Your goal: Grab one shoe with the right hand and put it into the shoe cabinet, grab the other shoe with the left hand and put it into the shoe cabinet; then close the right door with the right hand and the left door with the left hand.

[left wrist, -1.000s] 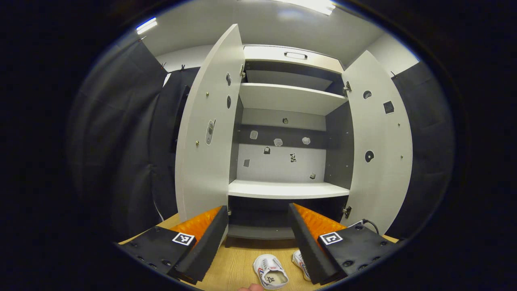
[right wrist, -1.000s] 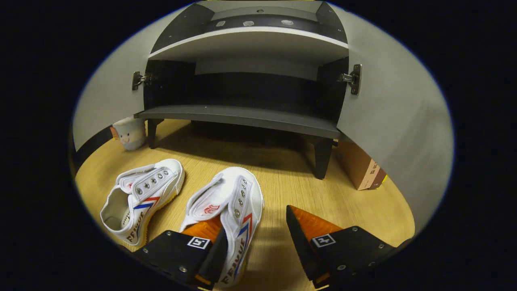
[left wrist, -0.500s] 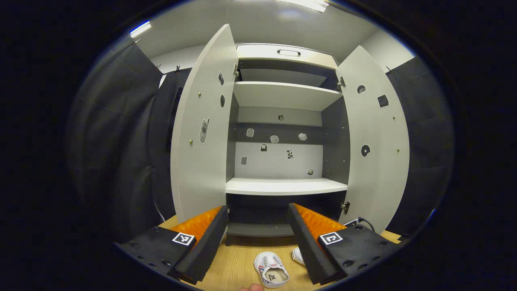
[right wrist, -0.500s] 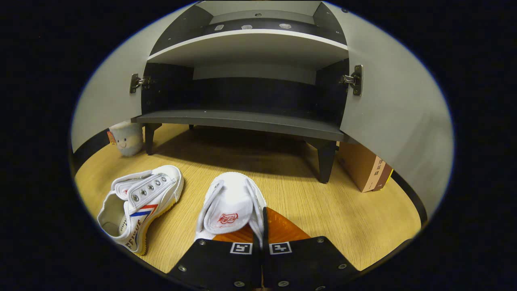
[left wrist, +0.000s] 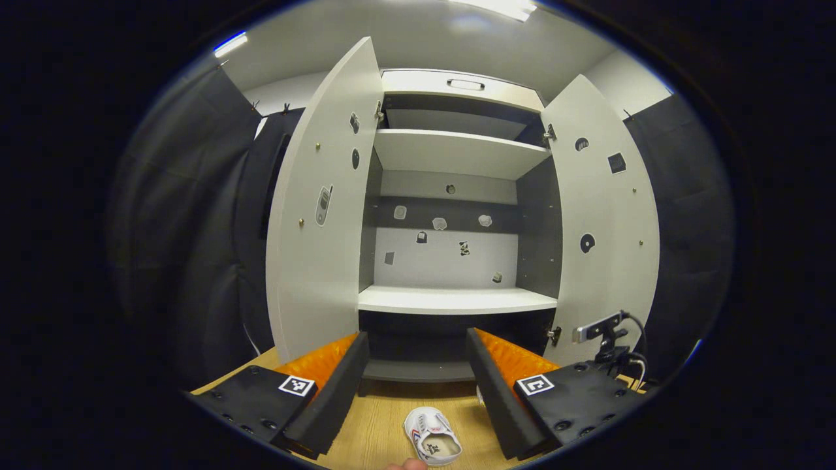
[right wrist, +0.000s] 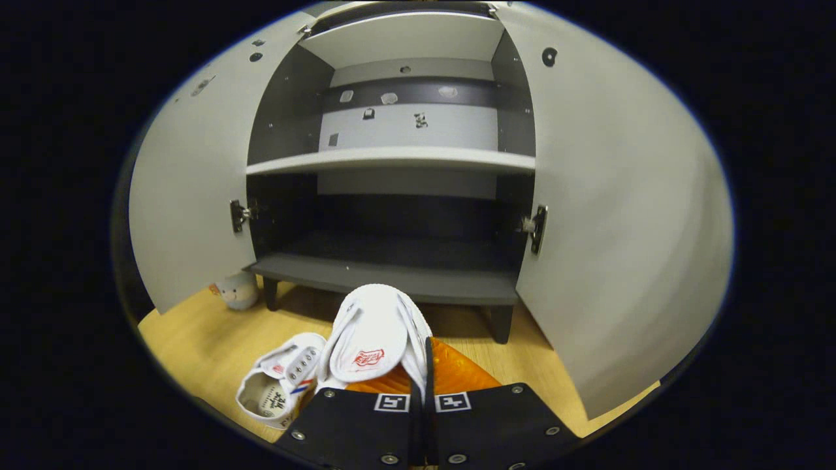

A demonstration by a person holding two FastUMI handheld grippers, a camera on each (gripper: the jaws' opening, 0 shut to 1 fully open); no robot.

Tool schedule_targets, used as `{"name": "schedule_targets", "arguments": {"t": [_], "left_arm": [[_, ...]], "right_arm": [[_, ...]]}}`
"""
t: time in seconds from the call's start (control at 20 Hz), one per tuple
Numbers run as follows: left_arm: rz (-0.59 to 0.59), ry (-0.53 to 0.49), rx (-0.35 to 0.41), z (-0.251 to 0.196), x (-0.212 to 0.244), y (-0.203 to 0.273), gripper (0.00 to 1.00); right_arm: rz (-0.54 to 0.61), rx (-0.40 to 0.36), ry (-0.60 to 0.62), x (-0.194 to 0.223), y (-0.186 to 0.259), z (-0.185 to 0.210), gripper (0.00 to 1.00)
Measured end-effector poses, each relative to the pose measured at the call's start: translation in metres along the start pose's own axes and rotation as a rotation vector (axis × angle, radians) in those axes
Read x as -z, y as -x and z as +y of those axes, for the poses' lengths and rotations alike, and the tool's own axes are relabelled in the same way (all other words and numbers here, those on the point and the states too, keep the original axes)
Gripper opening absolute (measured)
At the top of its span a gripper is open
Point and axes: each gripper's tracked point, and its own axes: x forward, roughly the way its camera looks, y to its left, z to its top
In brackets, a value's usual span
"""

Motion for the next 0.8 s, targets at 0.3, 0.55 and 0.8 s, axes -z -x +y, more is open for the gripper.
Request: {"name": "schedule_targets", "arguments": {"t": [0.3,0.55,0.8], "left_arm": [[-0.013,0.012,0.012,0.001,-0.002,-0.003,0.96],[-0.035,-0.013,-0.003,0.006,-0.008,0.0,0.96],[-0.026,0.001,0.003,0.006,-0.006,0.005,0.96]], "right_arm": [[-0.108,-0.029,-0.045,-0.141,0.033,0.009,0.0],[-0.228,0.06,0.025,-0.248,-0.004,-0.008,0.0],[-0.166,0.149,0.013,-0.295,-0.097,-0.027,0.0]]}}
